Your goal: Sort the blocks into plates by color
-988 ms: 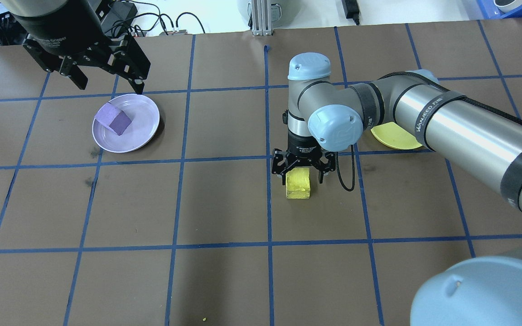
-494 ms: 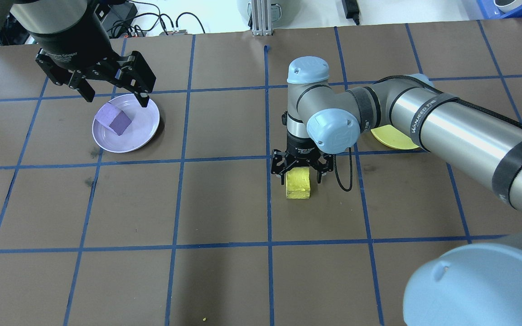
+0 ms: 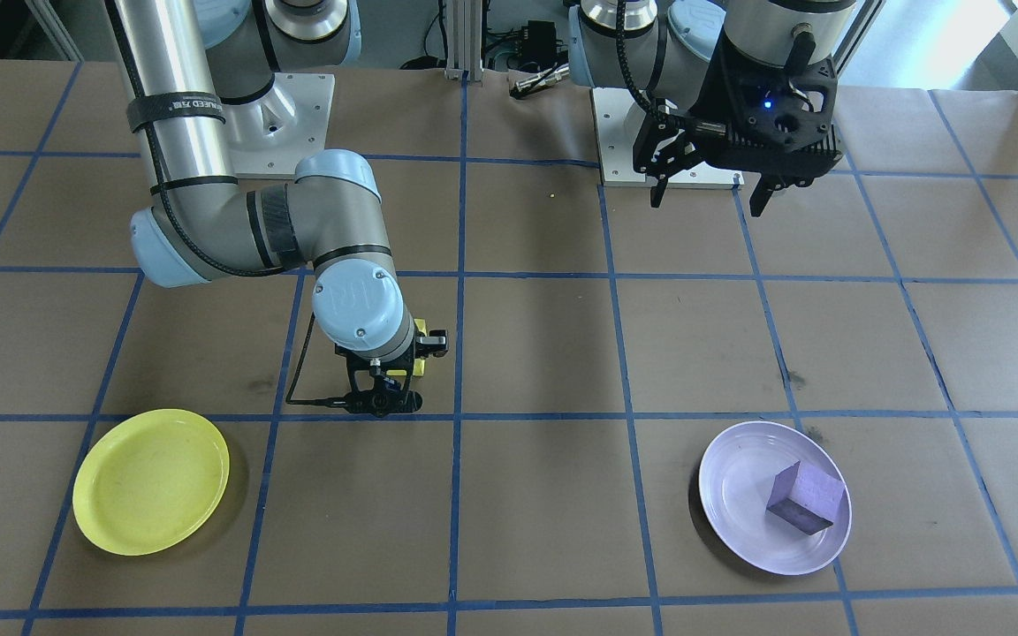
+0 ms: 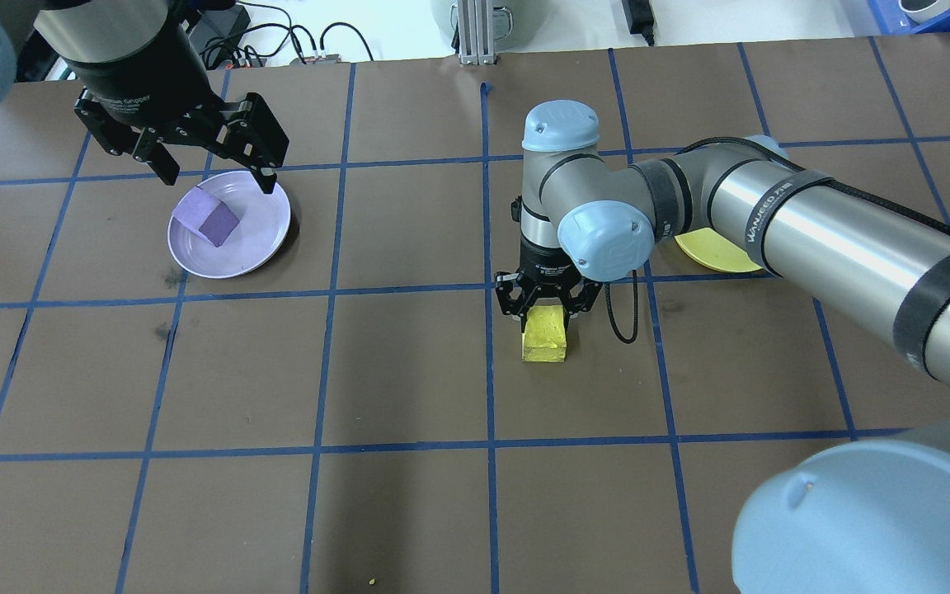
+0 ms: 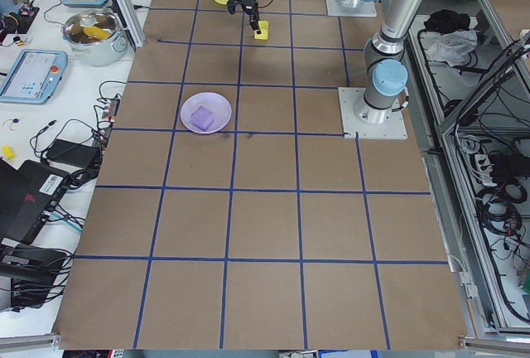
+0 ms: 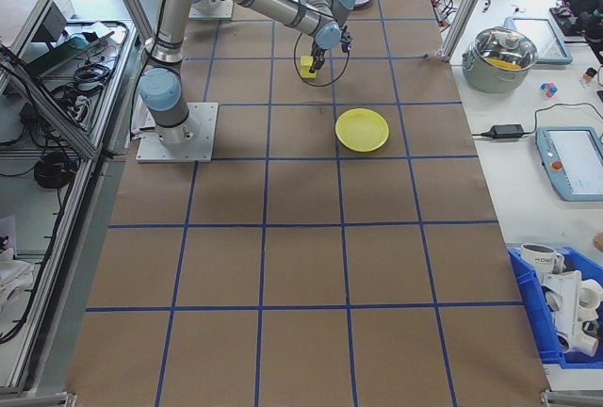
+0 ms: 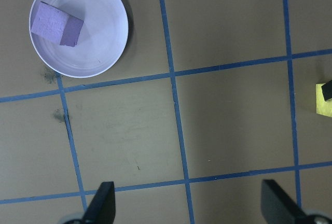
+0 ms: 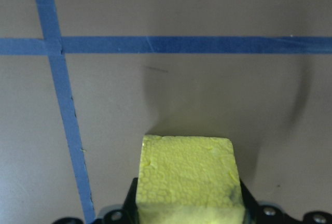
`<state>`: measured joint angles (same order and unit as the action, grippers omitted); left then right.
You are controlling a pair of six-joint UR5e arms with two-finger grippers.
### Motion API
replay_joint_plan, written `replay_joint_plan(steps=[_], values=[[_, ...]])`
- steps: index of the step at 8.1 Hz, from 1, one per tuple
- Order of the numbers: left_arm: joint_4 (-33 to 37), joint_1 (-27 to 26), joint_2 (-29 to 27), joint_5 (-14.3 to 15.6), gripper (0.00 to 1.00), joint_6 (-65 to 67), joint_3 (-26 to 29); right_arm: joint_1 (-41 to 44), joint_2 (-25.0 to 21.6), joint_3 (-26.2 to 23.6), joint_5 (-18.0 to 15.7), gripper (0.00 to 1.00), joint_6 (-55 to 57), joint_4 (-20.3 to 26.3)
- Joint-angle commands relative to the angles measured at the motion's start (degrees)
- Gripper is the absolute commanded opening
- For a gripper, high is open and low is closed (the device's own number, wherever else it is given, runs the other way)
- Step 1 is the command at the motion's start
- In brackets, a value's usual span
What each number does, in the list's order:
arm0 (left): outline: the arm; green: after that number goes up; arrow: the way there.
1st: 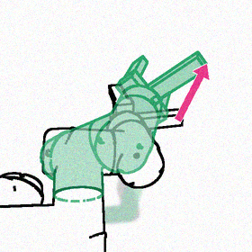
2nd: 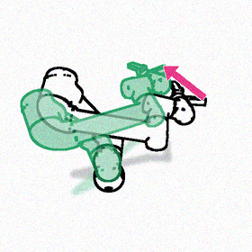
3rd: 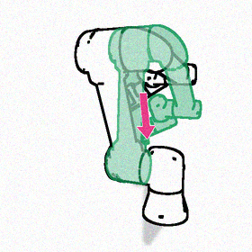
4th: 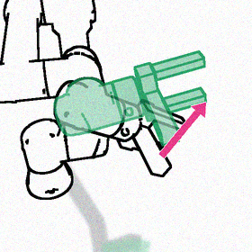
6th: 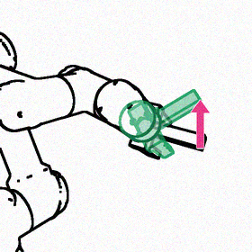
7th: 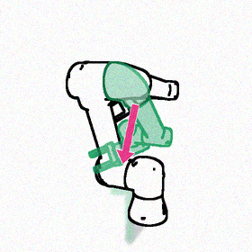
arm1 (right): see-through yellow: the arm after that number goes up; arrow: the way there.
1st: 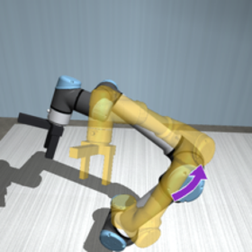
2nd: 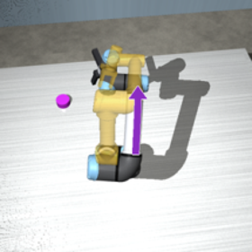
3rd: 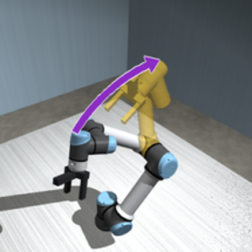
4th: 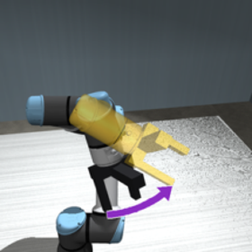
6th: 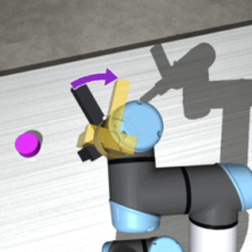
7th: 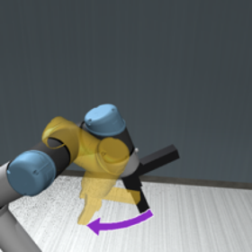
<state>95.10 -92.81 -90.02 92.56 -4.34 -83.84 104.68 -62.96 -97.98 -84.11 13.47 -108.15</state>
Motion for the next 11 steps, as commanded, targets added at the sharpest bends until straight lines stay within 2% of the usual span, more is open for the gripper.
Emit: replay_joint_plan(steps=[1, 4, 6, 8, 10, 11], values=[[0.0, 0.0, 0.02, -0.1, 1.0, -0.05, -0.09, -0.17, -1.19, 0.86, -0.08, 0.0, 0.07, -0.13], [-0.09, 0.0, 0.11, -0.19, 1.0, -0.23, -0.71, -3.85, -6.37, 5.68, -1.22, 0.0, -0.81, -0.04], [0.0, 0.0, 0.55, -0.28, 1.0, -0.49, -0.8, -10.34, -6.64, 9.2, -1.23, 0.0, -1.68, -0.3], [-0.08, 0.0, 1.43, -0.1, 1.0, -1.02, -1.59, -17.1, -6.12, 9.57, -3.94, 0.0, -16.54, -2.66], [-0.09, 0.0, 0.99, -0.19, 1.0, -0.49, -1.59, -22.31, -5.77, 9.83, -3.78, 0.0, -21.98, -2.93], [-0.09, 0.0, 0.99, -0.19, 1.0, -0.32, -1.59, -22.58, -4.55, 9.83, -5.34, 0.0, -23.99, -4.24]])
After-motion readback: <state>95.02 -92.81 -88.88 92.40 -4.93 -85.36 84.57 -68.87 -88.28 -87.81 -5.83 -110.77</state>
